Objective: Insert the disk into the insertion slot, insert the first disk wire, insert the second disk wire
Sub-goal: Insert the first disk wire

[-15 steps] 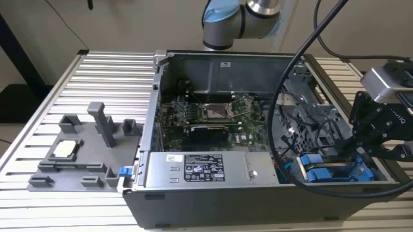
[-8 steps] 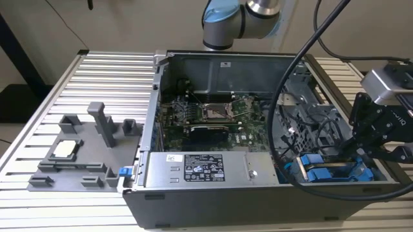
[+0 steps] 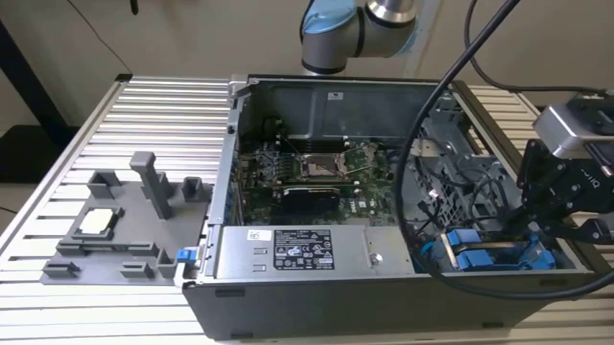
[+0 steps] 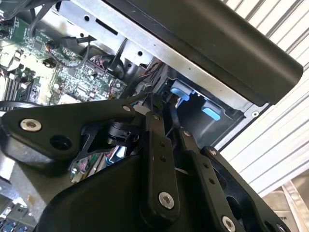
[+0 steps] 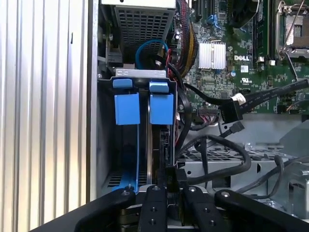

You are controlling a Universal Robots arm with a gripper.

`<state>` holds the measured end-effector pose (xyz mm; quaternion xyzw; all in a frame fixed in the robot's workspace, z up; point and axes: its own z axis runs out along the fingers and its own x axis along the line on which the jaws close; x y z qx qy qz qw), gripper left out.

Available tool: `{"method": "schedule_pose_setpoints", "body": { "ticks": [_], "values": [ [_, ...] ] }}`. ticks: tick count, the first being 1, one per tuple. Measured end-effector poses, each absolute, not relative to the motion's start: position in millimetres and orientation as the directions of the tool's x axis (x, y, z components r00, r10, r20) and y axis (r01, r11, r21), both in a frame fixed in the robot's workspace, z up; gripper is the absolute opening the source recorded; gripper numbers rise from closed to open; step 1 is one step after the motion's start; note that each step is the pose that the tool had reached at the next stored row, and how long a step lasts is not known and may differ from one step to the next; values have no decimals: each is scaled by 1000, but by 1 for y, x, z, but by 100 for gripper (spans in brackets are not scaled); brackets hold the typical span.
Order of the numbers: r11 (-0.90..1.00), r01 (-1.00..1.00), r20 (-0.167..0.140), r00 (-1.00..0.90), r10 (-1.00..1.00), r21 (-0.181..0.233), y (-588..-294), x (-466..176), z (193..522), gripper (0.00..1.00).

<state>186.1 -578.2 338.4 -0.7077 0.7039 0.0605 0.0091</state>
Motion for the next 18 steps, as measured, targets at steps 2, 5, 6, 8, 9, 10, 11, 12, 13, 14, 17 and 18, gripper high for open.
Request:
{"method": "schedule_pose_setpoints", "body": {
  "ticks": [2, 5, 6, 8, 9, 10, 11, 12, 13, 14, 17, 18],
  "values": [
    [-9, -997, -98, 2, -995, 72, -578, 186, 335, 19],
    [-9, -997, -97, 2, -995, 72, -578, 186, 333, 19],
    [-9, -997, -98, 2, -995, 72, -578, 186, 332, 19],
    [-9, -997, -99, 2, -995, 72, -578, 186, 332, 19],
    [-9, -997, -100, 2, -995, 72, -578, 186, 331, 19],
    [-9, -997, -100, 2, -995, 72, -578, 186, 331, 20],
    [-9, -997, -100, 2, -995, 72, -578, 186, 332, 20],
    [-9, -997, -99, 2, -995, 72, -578, 186, 333, 27],
    [-9, -997, -100, 2, -995, 72, -578, 186, 336, 27],
    [-9, -997, -99, 2, -995, 72, -578, 186, 340, 27],
    [-9, -997, -99, 2, -995, 72, -578, 186, 353, 27],
    [-9, -997, -99, 2, -995, 72, -578, 186, 358, 27]
  ]
}}
